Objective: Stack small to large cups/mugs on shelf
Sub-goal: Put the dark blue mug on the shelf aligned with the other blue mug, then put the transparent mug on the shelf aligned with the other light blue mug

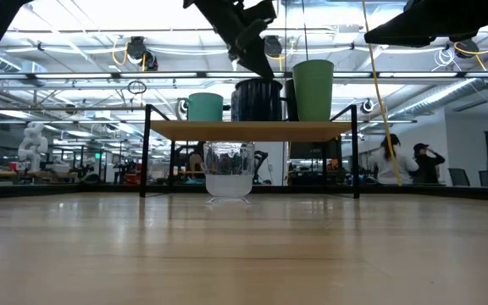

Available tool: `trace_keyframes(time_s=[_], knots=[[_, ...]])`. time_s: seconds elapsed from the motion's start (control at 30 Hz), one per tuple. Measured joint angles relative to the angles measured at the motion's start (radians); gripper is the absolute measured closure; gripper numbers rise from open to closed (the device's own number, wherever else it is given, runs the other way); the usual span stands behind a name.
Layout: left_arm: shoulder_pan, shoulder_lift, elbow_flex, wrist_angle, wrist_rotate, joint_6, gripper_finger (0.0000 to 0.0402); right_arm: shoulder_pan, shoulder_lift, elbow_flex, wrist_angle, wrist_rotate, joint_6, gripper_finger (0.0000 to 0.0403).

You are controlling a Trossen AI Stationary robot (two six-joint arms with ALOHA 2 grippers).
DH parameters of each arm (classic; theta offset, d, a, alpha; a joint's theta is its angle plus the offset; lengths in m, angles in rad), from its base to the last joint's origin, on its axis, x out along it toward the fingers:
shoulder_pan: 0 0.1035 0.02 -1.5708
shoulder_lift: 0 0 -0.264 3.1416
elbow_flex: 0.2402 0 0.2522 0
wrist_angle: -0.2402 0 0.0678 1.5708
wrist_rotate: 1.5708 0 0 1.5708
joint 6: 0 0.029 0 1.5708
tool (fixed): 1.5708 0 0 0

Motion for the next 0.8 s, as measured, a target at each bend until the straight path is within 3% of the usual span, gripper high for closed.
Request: trace_keyframes(time_s=[0.43, 0.8], knots=[[-0.037, -0.061, 0.001, 0.004, -0.039, -0.019, 0.0334, 0.0, 0.0, 0.0, 0.003, 0.0, 0.029, 0.0214], [-0.134, -0.218, 0.0, -0.079, -0.085, -0.077, 0.0334, 0.0, 0.0, 0.0, 0.002, -0.003, 0.105, 0.0214]])
